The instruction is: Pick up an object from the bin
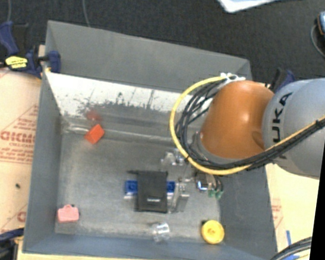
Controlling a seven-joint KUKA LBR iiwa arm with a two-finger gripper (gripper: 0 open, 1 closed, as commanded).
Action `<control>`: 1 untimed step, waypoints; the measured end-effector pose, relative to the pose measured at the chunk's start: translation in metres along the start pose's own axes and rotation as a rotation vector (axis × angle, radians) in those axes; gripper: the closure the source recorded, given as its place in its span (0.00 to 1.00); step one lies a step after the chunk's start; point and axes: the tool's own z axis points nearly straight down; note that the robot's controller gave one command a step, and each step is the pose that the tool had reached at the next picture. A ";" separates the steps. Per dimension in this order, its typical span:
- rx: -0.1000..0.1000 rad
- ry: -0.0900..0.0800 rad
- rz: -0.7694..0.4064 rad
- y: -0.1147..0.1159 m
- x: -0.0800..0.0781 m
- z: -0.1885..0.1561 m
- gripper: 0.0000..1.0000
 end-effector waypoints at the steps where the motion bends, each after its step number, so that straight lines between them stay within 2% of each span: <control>1: 0.004 -0.006 -0.045 0.016 0.032 0.028 0.00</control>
Offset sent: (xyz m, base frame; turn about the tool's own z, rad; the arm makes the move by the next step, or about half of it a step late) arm 0.0109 0.0136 -0.1145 -0.4214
